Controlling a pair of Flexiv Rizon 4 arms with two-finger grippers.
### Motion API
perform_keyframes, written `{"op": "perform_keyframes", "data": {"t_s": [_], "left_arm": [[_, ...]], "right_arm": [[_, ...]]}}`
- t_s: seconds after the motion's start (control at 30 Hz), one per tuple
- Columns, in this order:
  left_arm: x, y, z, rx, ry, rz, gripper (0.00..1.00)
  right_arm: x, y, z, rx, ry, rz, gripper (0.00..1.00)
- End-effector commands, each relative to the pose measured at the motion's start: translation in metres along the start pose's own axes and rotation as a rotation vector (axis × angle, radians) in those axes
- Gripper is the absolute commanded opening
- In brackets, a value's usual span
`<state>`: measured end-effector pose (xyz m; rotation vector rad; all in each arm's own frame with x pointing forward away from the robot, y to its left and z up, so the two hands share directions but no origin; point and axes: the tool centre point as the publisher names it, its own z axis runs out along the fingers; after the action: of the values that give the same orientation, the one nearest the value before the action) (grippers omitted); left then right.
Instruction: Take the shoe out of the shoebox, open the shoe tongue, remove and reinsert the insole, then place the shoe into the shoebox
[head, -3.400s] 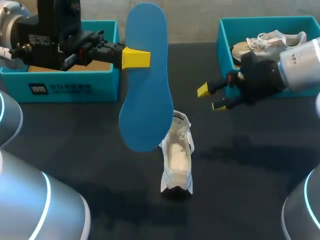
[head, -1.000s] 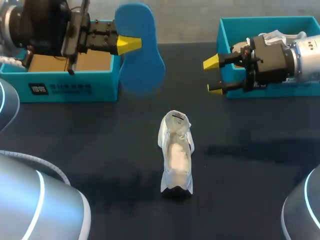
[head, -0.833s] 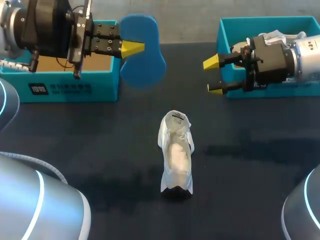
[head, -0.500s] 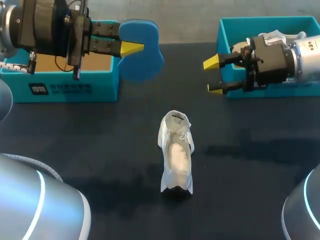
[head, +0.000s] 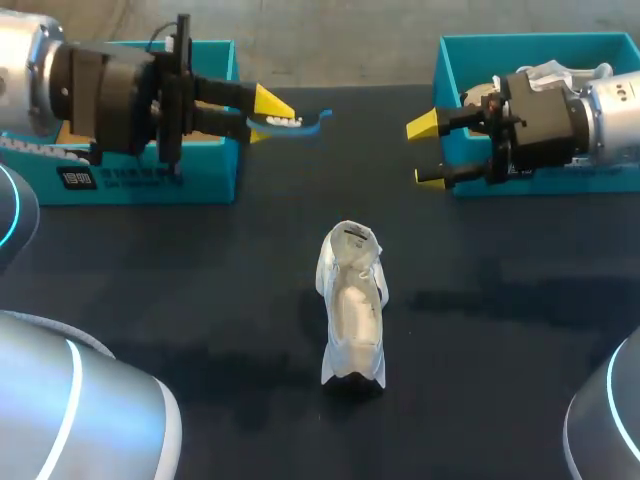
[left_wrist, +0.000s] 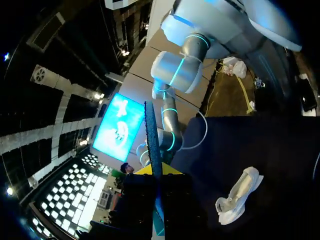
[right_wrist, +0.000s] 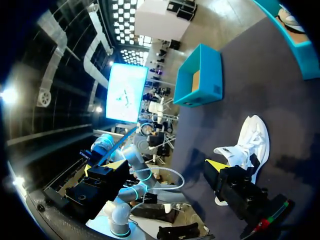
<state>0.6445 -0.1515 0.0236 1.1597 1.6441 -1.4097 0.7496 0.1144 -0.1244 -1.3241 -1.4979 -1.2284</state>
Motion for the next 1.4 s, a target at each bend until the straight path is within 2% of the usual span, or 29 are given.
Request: {"op": "perform_keyframes", "data": {"t_s": [0.03, 0.47, 0.5, 0.57, 0.6, 0.63, 0.67, 0.7, 0.73, 0.77, 0.8, 0.93, 1.1, 1.23, 1.27, 1.4], "left_arm": [[0.007, 0.002, 0.005, -0.031, 0.022, 0.294, 0.0], [0.007, 0.002, 0.005, -0.031, 0.022, 0.294, 0.0], [0.012, 0.005, 0.007, -0.012, 0.016, 0.33, 0.0], [0.027, 0.011, 0.009, -0.034, 0.004, 0.383, 0.0], [0.034, 0.011, 0.009, -0.016, -0.034, 0.436, 0.0], [0.042, 0.014, 0.007, -0.036, -0.059, 0.477, 0.0], [0.048, 0.017, 0.007, -0.01, -0.093, 0.516, 0.0], [0.054, 0.02, 0.006, -0.024, -0.11, 0.563, 0.0], [0.06, 0.025, 0.008, -0.036, -0.091, 0.564, 0.0], [0.063, 0.029, 0.009, -0.004, -0.119, 0.584, 0.0], [0.068, 0.032, 0.01, -0.02, -0.116, 0.602, 0.0], [0.078, 0.043, 0.018, 0.004, -0.129, 0.641, 0.0], [0.088, 0.058, 0.028, -0.016, -0.109, 0.67, 0.0], [0.094, 0.072, 0.029, -0.024, -0.109, 0.691, 0.0], [0.096, 0.076, 0.027, -0.011, -0.139, 0.691, 0.0], [0.096, 0.076, 0.027, -0.011, -0.139, 0.691, 0.0]], "right_arm": [[0.0, 0.0, 0.002, 0.0, -0.002, 0.001, 1.0], [0.0, 0.0, 0.002, 0.0, -0.002, 0.001, 1.0], [0.0, 0.0, 0.002, 0.0, -0.002, 0.001, 1.0], [0.0, 0.0, 0.002, 0.0, -0.002, 0.001, 1.0], [0.0, 0.0, 0.002, 0.0, -0.002, 0.001, 1.0], [0.0, 0.0, 0.002, 0.0, -0.002, 0.001, 1.0], [0.0, 0.0, 0.002, 0.0, -0.002, 0.001, 1.0], [0.0, 0.0, 0.002, 0.0, -0.002, 0.001, 1.0], [0.0, 0.0, 0.002, 0.0, -0.002, 0.001, 1.0], [0.0, 0.0, 0.002, 0.0, -0.002, 0.001, 1.0], [0.0, 0.0, 0.002, 0.0, -0.002, 0.001, 1.0], [0.0, 0.0, 0.002, 0.0, -0.002, 0.001, 1.0], [0.0, 0.0, 0.002, 0.0, -0.002, 0.001, 1.0], [0.0, 0.0, 0.002, 0.0, -0.002, 0.001, 1.0], [0.0, 0.0, 0.002, 0.0, -0.002, 0.001, 1.0], [0.0, 0.0, 0.002, 0.0, -0.002, 0.001, 1.0]]}}
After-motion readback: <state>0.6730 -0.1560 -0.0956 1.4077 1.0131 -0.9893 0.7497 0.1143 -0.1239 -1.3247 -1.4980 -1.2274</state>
